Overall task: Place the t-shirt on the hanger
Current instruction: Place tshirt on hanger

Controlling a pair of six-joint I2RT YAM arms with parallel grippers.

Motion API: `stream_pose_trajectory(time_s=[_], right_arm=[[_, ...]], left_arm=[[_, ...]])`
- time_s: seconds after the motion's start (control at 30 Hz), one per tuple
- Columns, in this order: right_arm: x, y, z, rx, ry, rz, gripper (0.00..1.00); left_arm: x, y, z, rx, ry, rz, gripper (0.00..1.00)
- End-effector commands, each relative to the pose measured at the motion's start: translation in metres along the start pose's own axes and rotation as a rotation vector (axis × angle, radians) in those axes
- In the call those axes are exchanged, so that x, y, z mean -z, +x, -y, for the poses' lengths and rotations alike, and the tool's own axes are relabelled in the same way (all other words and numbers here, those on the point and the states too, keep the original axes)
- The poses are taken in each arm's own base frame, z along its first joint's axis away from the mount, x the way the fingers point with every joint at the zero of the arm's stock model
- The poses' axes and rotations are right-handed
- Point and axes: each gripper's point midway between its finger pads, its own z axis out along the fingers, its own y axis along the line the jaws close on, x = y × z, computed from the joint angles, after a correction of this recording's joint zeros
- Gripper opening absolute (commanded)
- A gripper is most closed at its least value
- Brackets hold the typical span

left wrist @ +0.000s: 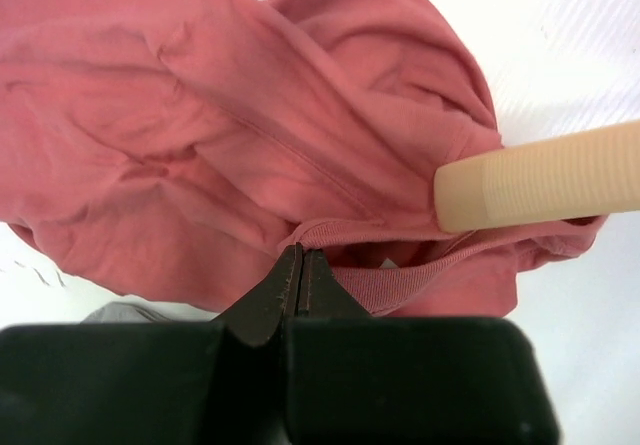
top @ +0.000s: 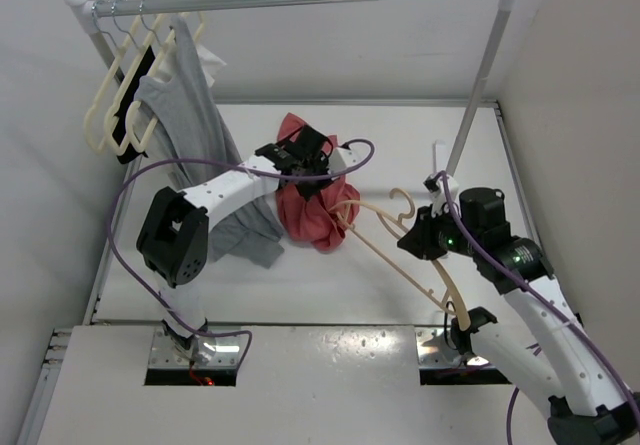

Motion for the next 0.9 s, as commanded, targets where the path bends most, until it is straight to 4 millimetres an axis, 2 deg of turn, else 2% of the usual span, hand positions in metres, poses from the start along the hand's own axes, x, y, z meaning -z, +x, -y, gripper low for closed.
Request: stream_pose_trajectory(time_s=[0.0, 0.17, 0.37, 0.57, 0.63, 0.77, 0.87], right_arm=[[0.019, -0.024, -0.011, 0.048, -0.006, 0.07, 0.0], [0.019, -0.023, -0.013, 0.049, -0.016, 0.068, 0.0], [0.018, -0.025, -0.015, 0.047, -0.029, 0.084, 0.0], [0.001, -0.028, -0.006, 0.039, -0.008, 0.093, 0.0], [-0.005, -0.032, -0.01, 0.047, -0.044, 0.102, 0.0], [-0.02, -0.024, -0.006, 0.041, -0.06, 0.058, 0.0], [-0.02, -0.021, -0.007, 0.049, -0.068, 0.048, 0.0]], left_arm=[[0.016, -0.003, -0.01, 0.001, -0.045, 0.025, 0.0], [0.01, 0.008, -0.007, 0.004, -0.039, -0.005, 0.0], [0.01, 0.008, -0.007, 0.004, -0.039, -0.005, 0.0], [0.017, -0.007, 0.0, 0.032, 0.007, 0.04, 0.0], [0.017, -0.007, 0.0, 0.042, 0.007, 0.04, 0.0], [0.017, -0.014, 0.001, 0.071, 0.019, 0.059, 0.0], [0.013, -0.018, -0.001, 0.082, 0.019, 0.06, 0.0]])
